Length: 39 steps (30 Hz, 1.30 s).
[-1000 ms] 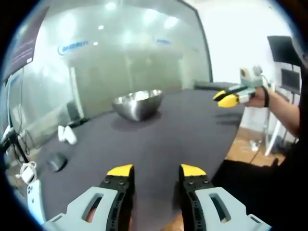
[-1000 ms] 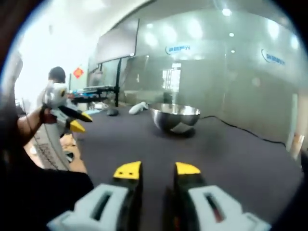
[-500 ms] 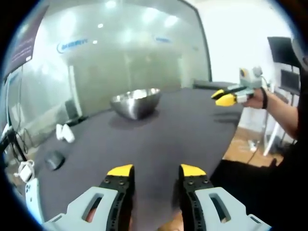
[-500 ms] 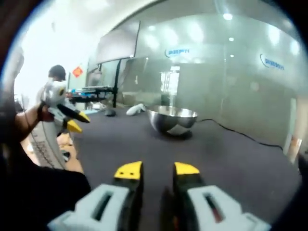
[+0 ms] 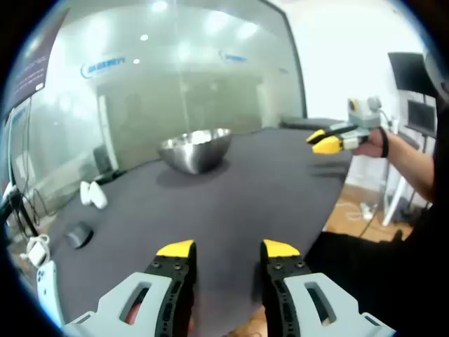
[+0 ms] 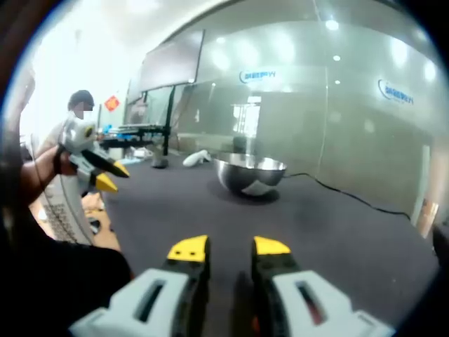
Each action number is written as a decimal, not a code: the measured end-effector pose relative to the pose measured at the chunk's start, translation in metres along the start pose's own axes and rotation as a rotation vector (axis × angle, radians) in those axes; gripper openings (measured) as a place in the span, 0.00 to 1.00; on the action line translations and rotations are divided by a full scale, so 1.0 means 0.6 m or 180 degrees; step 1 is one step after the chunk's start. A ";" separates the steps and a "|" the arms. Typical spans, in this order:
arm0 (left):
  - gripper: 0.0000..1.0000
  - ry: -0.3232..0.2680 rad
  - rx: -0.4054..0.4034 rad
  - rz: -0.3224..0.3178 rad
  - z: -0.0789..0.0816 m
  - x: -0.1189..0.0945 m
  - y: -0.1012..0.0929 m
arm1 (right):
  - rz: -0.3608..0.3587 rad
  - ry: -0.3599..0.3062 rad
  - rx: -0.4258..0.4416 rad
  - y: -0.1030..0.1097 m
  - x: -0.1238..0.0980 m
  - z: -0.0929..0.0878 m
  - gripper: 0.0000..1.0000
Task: Pick up the QQ candy scattered on the table and place it into the stainless steel bowl on the table
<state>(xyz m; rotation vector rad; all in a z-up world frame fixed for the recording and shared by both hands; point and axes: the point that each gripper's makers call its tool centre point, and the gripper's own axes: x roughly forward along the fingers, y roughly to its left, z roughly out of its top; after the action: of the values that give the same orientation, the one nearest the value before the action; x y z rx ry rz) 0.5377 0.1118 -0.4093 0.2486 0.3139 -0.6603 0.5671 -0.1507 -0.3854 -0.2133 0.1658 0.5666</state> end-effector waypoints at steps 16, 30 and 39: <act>0.38 0.0011 -0.0032 0.0031 -0.008 -0.006 0.006 | -0.0041 0.0064 -0.0003 -0.001 0.001 -0.015 0.22; 0.38 0.0160 0.0026 -0.0008 -0.026 -0.002 -0.002 | -0.0156 0.0023 0.0015 -0.007 0.004 -0.022 0.20; 0.38 0.0233 0.0095 -0.0103 -0.028 -0.004 -0.017 | -0.0094 0.0037 0.0010 0.002 0.007 -0.021 0.19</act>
<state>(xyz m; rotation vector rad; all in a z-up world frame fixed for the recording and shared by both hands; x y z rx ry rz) 0.5261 0.1105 -0.4254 0.2972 0.3789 -0.6894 0.5687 -0.1509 -0.3983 -0.2158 0.1744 0.5357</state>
